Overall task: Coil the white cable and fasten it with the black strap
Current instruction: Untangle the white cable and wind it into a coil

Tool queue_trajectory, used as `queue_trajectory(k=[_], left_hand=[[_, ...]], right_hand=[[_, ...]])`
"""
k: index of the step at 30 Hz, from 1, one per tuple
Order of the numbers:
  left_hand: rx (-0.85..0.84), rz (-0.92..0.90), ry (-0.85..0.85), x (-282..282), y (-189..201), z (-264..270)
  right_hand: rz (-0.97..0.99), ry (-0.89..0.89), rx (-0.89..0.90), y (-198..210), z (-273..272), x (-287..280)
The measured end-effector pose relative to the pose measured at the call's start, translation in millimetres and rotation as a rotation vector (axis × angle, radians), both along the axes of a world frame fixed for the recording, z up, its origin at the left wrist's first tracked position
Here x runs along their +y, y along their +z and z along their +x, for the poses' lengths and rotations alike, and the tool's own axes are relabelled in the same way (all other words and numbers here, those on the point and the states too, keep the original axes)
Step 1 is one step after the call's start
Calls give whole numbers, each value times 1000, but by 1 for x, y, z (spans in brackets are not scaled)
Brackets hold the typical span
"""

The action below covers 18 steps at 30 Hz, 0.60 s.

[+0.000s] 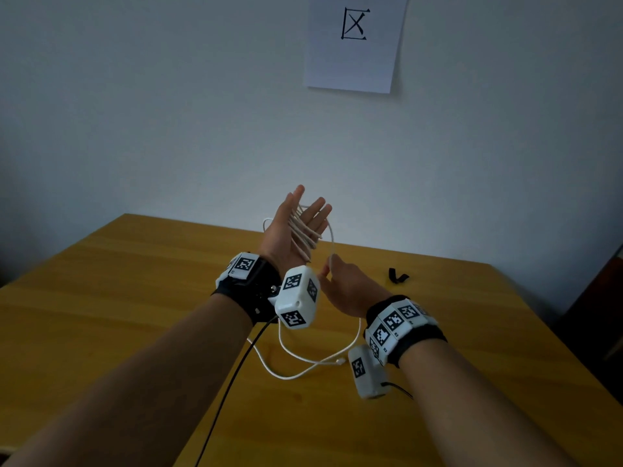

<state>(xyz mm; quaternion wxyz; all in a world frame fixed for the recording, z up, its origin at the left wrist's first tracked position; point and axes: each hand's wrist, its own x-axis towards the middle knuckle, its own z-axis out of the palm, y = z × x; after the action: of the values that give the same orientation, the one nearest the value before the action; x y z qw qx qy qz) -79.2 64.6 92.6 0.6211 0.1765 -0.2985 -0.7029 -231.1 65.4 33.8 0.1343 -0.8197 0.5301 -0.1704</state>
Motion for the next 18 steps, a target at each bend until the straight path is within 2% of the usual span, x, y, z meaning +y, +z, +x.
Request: queue_trajectory(k=[3,8,10,13,14,17,18], left_hand=[[-3,39,83,-3,1,0],[102,70,166,-14,-3,16],[24,97,144,-15,-5,22],[-235,63,227,-21,-14,21],[-398,13,293,-23,-18,21],[-1026,-195,442,-30,-31,24],[-1167,-258,471,-30,-34,25]], right_hand=[[38,-21,31,2,2,4],[173,-37,112,4,-4,11],[200,-39,134,3,-5,12],[220,-20,158,5,1,12],[219,-24,165,7,2,11],[152,-39,143,12,2,10],[130,-38,120,13,1,10]])
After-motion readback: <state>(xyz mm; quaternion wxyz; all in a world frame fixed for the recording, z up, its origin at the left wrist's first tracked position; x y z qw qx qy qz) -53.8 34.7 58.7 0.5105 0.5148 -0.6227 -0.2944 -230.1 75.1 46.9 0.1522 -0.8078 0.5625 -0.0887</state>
